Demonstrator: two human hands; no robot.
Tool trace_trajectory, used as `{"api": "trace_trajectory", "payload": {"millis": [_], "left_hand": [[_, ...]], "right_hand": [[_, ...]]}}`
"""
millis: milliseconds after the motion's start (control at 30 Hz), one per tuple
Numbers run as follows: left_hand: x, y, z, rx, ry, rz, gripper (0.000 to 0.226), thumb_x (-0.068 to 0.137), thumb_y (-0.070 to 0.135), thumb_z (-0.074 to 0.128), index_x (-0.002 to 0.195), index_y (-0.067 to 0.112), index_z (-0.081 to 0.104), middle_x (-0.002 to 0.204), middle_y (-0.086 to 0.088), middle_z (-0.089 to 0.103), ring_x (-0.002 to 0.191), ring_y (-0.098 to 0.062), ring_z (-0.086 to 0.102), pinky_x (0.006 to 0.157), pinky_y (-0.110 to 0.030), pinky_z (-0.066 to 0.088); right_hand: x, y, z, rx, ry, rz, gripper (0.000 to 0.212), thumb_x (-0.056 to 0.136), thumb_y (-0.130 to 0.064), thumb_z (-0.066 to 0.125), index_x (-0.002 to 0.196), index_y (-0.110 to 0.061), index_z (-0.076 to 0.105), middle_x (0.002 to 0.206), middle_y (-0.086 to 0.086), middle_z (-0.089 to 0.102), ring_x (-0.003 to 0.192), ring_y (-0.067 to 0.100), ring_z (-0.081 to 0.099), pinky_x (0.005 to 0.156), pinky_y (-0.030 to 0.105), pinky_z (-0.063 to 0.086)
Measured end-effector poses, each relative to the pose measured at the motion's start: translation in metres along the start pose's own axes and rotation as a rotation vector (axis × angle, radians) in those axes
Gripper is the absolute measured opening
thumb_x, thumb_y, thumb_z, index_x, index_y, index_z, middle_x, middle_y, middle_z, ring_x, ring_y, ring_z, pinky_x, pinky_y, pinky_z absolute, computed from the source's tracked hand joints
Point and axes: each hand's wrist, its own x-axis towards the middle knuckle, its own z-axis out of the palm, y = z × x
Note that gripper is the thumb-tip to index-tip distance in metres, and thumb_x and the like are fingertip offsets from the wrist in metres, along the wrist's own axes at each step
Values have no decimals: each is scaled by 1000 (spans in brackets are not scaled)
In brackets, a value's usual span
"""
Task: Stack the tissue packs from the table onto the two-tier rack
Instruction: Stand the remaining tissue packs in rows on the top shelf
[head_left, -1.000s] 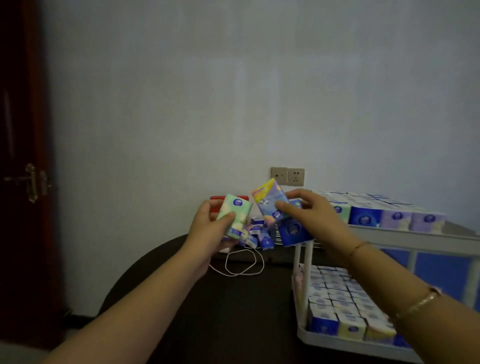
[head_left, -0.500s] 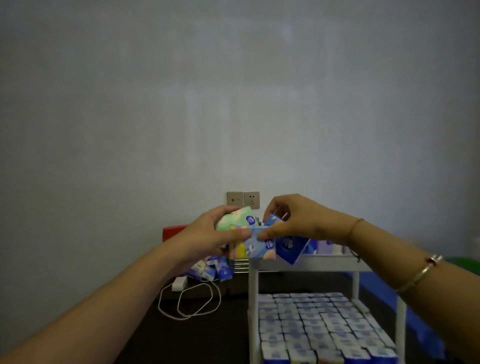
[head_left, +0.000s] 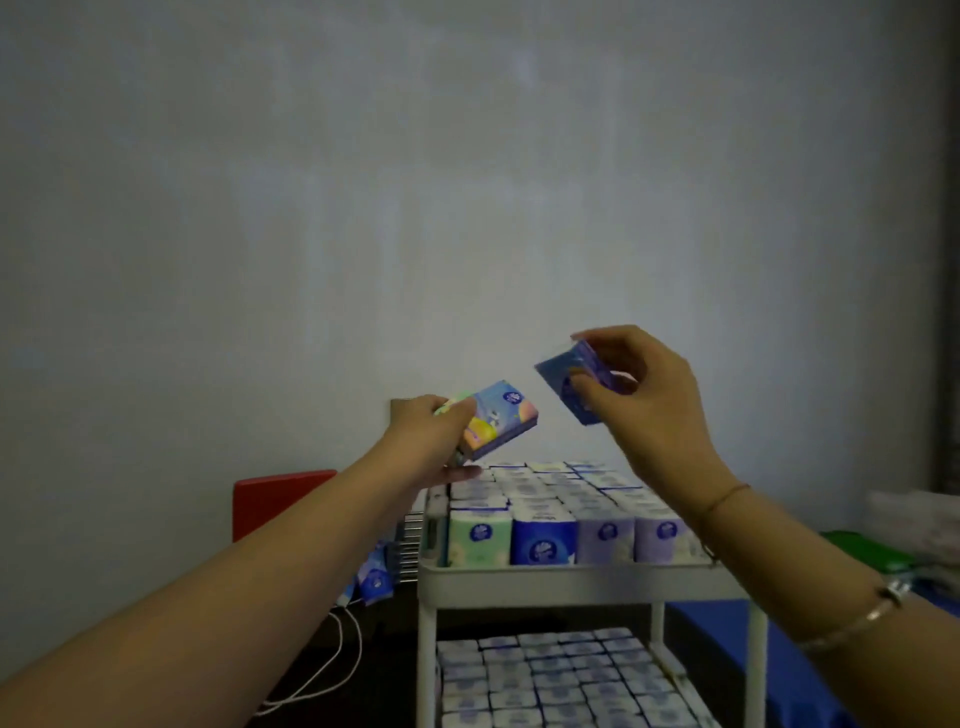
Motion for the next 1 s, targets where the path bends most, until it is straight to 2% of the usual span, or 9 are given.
{"api": "trace_trajectory", "payload": {"millis": [100, 200, 333, 467, 600, 667, 767, 900, 1000], "left_hand": [[5, 7, 21, -76, -54, -35, 24, 100, 22, 46, 110, 3, 56, 84, -11, 57, 65, -16, 54, 55, -29, 58], [5, 14, 36, -253, -127, -105, 20, 100, 19, 44, 99, 9, 60, 90, -11, 63, 76, -19, 60, 68, -36, 55], [12, 14, 45, -370, -267, -144, 43, 99, 44, 40, 116, 9, 59, 98, -12, 71, 84, -20, 69, 72, -38, 55], [19, 9, 63, -163, -354, -47, 31, 91, 36, 59, 113, 14, 63, 113, -10, 67, 102, -20, 65, 82, -36, 57], [30, 6, 84, -51, -369, -8, 26, 91, 24, 60, 114, 13, 61, 109, -11, 63, 89, -18, 60, 71, -31, 58], [36, 8, 97, 16, -391, 7, 33, 90, 24, 61, 120, 13, 54, 116, -12, 61, 91, -18, 60, 69, -29, 56], [43, 7, 116, 68, -407, 7, 49, 87, 22, 61, 130, 20, 37, 116, -13, 57, 87, -18, 59, 68, -28, 53], [51, 0, 135, 157, -441, 18, 60, 86, 17, 59, 135, 26, 25, 121, -10, 47, 96, -19, 57, 74, -29, 50], [66, -12, 132, 492, -405, 144, 79, 87, 47, 60, 147, 24, 13, 148, -5, 26, 131, -25, 38, 98, -34, 41]], "right_hand": [[-6, 1, 11, -66, -114, -215, 34, 81, 4, 63, 100, -25, 66, 105, -6, 68, 106, 5, 61, 91, 20, 50], [-4, 15, 14, -64, -163, -163, 40, 76, 6, 55, 99, -25, 67, 109, -7, 68, 122, 5, 51, 102, 31, 45], [1, 18, 2, 187, -241, 17, 36, 70, 10, 41, 98, -10, 53, 105, 3, 70, 103, -9, 59, 86, 10, 46], [9, 27, -11, 466, -191, 196, 36, 81, 21, 37, 98, -10, 40, 101, 4, 71, 100, 7, 66, 78, 13, 50], [20, 53, -29, 468, -35, 379, 46, 81, 15, 45, 113, -18, 47, 127, 1, 54, 116, 9, 51, 103, 32, 40], [23, 64, -45, 467, -117, 568, 38, 84, 2, 48, 117, -16, 52, 123, 3, 57, 116, 14, 50, 106, 33, 30], [24, 75, -67, 613, -343, 772, 16, 77, -13, 49, 90, -12, 58, 92, 4, 65, 97, 16, 54, 99, 32, 31], [28, 93, -84, 655, -564, 725, 43, 73, -8, 52, 114, 0, 58, 109, 14, 64, 101, 22, 60, 101, 31, 42], [34, 110, -94, 441, -517, 688, 42, 66, -4, 61, 107, 3, 58, 98, 17, 60, 87, 21, 62, 79, 26, 54]]}}
